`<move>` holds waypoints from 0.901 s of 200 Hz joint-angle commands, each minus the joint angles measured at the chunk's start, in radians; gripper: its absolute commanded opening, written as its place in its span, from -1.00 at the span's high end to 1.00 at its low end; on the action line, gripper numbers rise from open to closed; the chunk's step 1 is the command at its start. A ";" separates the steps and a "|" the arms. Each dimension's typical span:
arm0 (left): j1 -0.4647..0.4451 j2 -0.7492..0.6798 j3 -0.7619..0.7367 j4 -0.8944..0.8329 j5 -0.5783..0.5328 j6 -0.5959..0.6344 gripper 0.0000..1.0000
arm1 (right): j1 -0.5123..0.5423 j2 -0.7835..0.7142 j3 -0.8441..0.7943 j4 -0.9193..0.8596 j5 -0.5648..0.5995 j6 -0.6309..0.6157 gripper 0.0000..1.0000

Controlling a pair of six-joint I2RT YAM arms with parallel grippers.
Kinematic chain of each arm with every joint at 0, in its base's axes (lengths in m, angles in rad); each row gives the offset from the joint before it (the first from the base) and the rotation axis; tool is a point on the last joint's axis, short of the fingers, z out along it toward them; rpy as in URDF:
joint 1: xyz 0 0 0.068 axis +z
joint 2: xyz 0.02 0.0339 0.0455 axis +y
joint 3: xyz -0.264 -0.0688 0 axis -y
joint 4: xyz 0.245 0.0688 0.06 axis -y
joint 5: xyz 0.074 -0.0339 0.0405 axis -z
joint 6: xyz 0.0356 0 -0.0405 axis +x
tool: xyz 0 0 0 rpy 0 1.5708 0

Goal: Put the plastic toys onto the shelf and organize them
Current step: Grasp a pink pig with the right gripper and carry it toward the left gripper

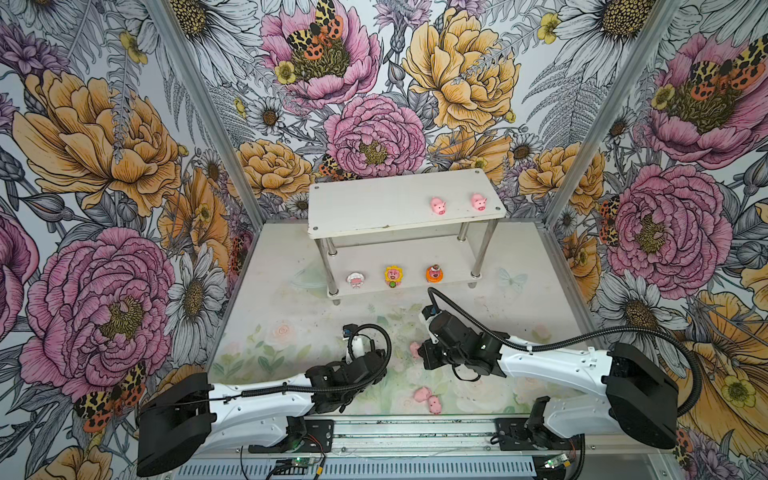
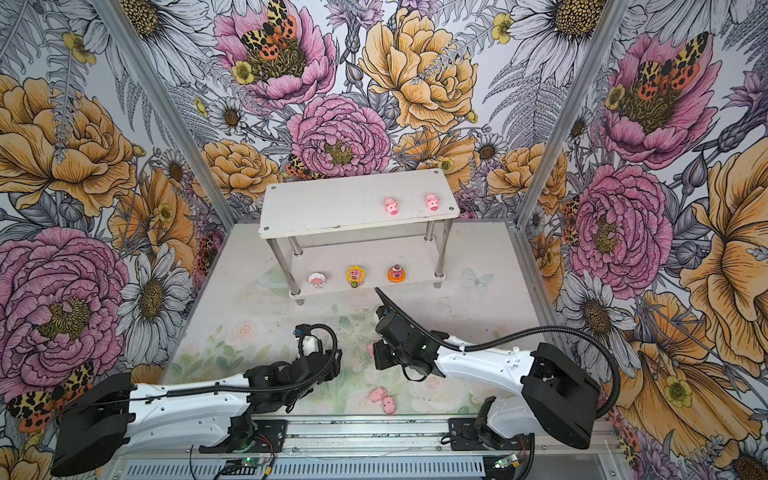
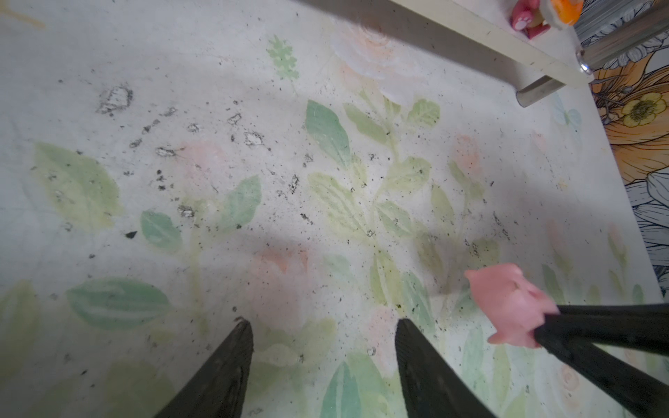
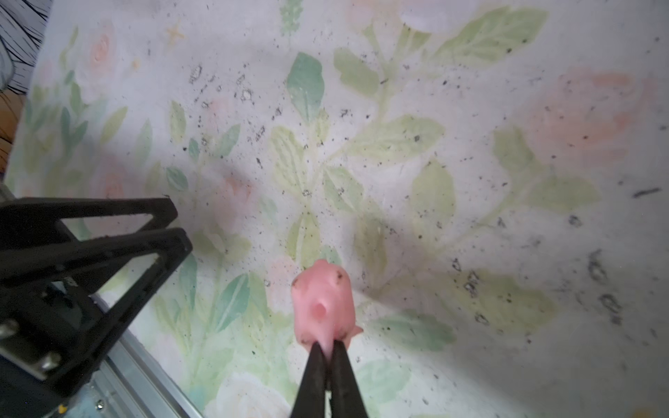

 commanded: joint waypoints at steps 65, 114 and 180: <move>0.035 0.045 0.017 0.063 0.019 0.015 -0.30 | -0.065 0.175 -0.115 0.277 -0.236 0.148 0.81; 0.044 0.062 0.017 0.074 0.022 0.018 -0.30 | -0.197 0.126 -0.170 0.250 -0.219 0.140 0.27; 0.062 0.088 0.023 0.086 0.042 0.028 -0.30 | -0.239 -0.025 -0.184 0.151 -0.194 0.015 0.30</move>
